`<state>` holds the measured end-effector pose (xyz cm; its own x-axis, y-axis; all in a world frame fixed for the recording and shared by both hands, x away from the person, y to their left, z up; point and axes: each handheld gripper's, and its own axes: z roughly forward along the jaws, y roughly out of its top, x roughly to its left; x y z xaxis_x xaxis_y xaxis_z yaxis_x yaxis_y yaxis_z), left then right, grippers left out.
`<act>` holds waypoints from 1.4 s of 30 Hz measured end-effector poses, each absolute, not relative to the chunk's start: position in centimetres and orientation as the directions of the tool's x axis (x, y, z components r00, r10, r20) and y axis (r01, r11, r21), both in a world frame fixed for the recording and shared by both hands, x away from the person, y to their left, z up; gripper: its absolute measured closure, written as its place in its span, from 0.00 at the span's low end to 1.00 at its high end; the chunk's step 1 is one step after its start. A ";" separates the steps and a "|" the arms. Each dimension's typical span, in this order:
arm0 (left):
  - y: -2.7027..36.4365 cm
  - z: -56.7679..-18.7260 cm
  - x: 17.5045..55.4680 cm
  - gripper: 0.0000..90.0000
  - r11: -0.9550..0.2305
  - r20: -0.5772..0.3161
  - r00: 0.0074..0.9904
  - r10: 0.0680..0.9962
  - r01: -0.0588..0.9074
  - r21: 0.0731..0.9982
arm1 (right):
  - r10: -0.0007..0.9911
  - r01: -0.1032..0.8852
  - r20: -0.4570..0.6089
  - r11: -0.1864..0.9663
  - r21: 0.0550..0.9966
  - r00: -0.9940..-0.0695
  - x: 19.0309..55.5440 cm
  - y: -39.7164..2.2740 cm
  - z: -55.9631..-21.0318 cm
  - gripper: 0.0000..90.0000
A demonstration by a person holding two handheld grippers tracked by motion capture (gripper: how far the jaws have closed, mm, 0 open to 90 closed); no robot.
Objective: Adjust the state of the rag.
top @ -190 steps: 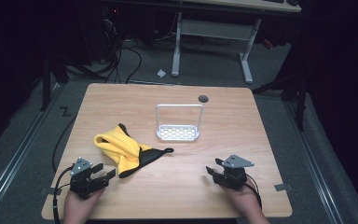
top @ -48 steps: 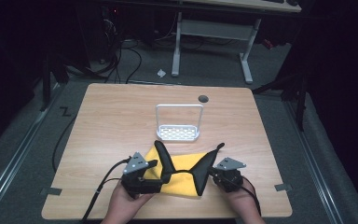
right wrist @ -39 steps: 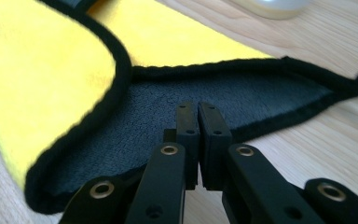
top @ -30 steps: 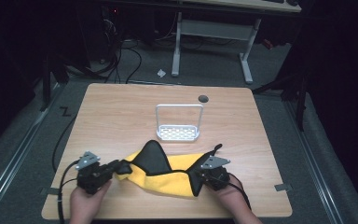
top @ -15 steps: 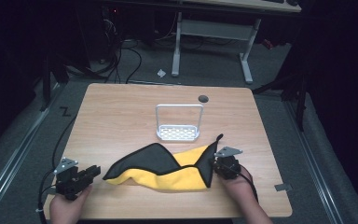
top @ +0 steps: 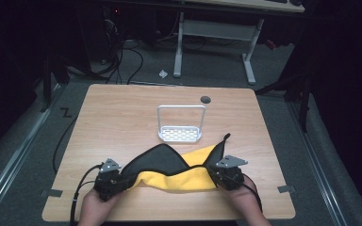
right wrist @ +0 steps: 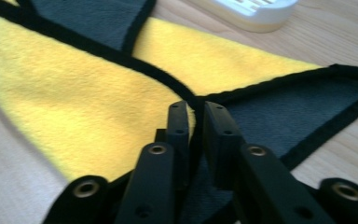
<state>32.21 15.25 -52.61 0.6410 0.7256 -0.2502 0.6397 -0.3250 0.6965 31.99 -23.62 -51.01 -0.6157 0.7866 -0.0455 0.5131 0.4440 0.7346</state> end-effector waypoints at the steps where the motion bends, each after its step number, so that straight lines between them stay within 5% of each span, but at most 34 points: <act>1: 15.3 -52.6 32.2 0.82 -0.325 -0.250 0.641 0.726 0.640 0.697 | 0.787 0.512 -0.044 0.442 0.736 -0.616 31.8 -23.5 -51.0 0.85; 8: 10.3 -52.8 29.6 0.81 -0.411 -0.306 0.751 0.586 0.600 0.687 | 0.826 0.514 -0.045 0.391 0.764 -0.561 32.5 -23.8 -51.0 0.64; 17: 11.2 -51.4 29.2 0.67 -0.380 -0.261 0.751 0.606 0.562 0.734 | 0.872 0.586 -0.009 0.337 0.737 -0.490 34.8 -25.4 -52.0 0.59; 22: 12.9 -50.0 32.4 0.63 -0.277 -0.285 0.705 0.649 0.568 0.775 | 0.874 0.584 -0.020 0.341 0.737 -0.485 34.6 -25.6 -52.0 0.59; 30: 8.8 -51.2 39.2 0.60 -0.331 -0.246 0.681 0.690 0.599 0.729 | 0.873 0.584 -0.024 0.347 0.734 -0.488 34.5 -25.6 -52.1 0.60; 37: 4.7 -52.1 40.9 0.65 -0.455 -0.151 0.701 0.698 0.595 0.662 | 0.870 0.585 -0.017 0.346 0.733 -0.493 34.6 -25.7 -52.1 0.60; 42: 3.6 -52.3 39.6 0.92 -0.488 -0.106 0.730 0.675 0.550 0.677 | 0.867 0.582 -0.019 0.351 0.734 -0.498 34.6 -25.8 -52.2 0.61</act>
<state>39.59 3.57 -52.34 0.7298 0.6754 -0.1063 0.5503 -0.4880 0.6774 34.57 -25.81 -52.17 -0.4983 0.8668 -0.0188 0.5820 0.3505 0.7337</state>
